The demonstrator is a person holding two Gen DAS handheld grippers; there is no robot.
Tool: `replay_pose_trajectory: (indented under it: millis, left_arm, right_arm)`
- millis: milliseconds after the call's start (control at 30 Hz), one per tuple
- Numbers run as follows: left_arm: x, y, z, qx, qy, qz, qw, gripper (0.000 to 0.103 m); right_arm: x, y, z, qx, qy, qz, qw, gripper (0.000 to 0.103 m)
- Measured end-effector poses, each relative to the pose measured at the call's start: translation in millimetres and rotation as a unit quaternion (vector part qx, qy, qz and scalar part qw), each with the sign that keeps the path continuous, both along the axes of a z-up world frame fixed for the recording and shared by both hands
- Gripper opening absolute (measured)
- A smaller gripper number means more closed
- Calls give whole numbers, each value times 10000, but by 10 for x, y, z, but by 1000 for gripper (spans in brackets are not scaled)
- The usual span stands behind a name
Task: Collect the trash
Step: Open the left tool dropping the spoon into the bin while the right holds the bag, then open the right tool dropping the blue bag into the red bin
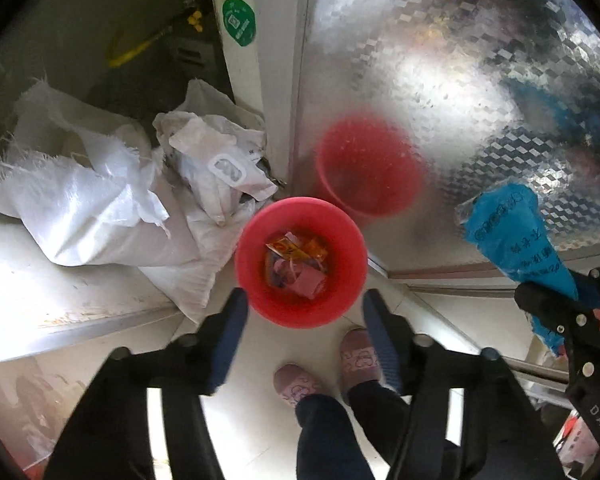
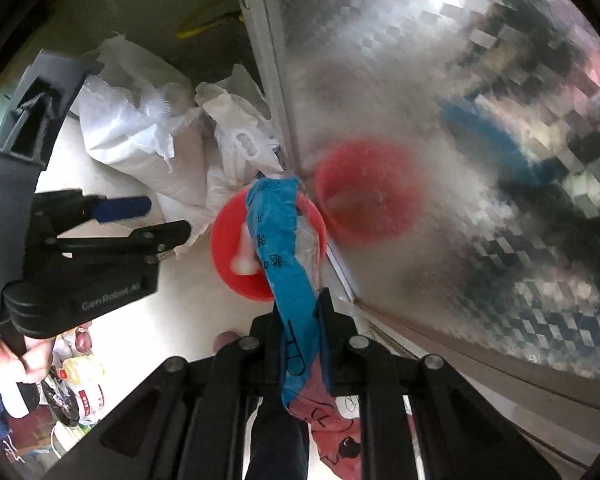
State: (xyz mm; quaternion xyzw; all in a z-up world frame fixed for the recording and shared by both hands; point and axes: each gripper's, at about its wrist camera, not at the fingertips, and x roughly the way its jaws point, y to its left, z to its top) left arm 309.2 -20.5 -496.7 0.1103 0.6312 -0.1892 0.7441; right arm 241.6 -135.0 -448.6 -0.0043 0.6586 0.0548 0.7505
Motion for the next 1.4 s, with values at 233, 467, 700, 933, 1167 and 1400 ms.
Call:
replay_pose_trajectory:
  millis: [233,467,700,933,1167,1400]
  left_arm:
    - [-39,119,90,245,-4,164,9996,64]
    - [-119,387,65,138,-19,715,9973,65]
    - [-184,659,3,209,-65,1170,9929,90]
    - [-188,850,-74,144,45,1447,9894,103]
    - [-190,887,-150,153,112,1527,9881,103]
    - [-190,936,-167,111,151,1598,9870,103]
  right_arm:
    - [-35,-44,87,58,-55,75,9999,12]
    - [22,87,54,131,-95,355,9992,12]
    - [67,343,-10,217,-156,837,9961,12]
    - [145,524,-175,186,-184,1159,9929,12]
    - [154,578,-273,76,-296,1400,9897,11]
    - [166,580,-282,-64,-538,1422,9884,73]
